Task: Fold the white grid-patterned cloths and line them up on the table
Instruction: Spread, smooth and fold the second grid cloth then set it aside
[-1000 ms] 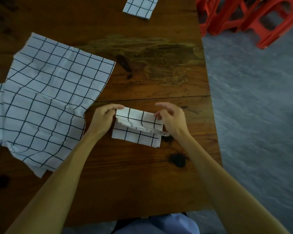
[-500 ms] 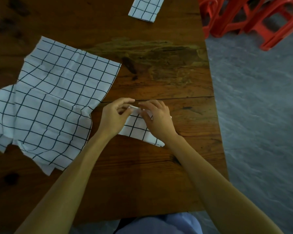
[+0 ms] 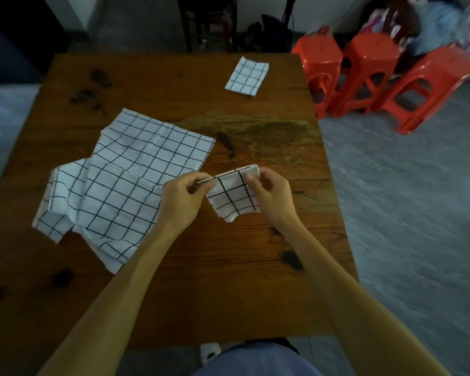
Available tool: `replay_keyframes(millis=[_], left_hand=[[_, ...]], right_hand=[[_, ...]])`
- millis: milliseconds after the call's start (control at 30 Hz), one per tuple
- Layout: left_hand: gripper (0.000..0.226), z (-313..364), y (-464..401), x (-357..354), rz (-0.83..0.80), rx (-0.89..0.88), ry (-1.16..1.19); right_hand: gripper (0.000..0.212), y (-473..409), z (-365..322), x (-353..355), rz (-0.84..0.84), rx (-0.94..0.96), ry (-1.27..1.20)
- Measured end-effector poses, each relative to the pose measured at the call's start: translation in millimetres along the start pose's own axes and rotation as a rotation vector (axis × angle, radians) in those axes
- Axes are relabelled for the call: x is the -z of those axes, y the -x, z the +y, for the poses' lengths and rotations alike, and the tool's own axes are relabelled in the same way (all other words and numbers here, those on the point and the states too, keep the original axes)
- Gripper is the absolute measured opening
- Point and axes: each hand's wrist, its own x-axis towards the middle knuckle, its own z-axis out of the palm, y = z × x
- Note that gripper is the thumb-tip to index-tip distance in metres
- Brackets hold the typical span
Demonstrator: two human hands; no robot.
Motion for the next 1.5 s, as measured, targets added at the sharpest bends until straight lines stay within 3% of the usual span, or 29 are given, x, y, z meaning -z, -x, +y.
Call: replay_keyframes(millis=[133,400,800,933,1067,1167,1300,1500], left_hand=[[0.012,21,22,20,0.053,-0.047,0.074],[0.012,40,65,53,0.129,-0.087,0.128],[0.02,54,108,82,0.151,-0.114,0.086],[0.037,72,110,88,0.111,-0.197,-0.021],[0.049,91,98,93,-0.061,-0.361,-0.268],[0.039,104,87,93,-0.169,-0.383,-0.247],[0.013,105,82,89,-0.152,-0.451,-0.171],[0.006,100,84,81,-0.155,-0.393,-0.038]], right_hand=[[0.02,23,-27,0,0.052,0.087,-0.073],[0.03,74,-51,-8,0.063,0.051,-0.187],[0.021,123,-73,-18,0.086,0.161,-0.228],[0.022,128,-78,-19,0.094,0.206,-0.155],[0.02,130,-93,-22,0.06,0.289,0.005],[0.021,130,-103,-20,0.037,0.385,0.152],[0.017,126,-105,-11,0.08,0.457,0.279],[0.015,123,-106,-5,0.046,0.47,0.483]])
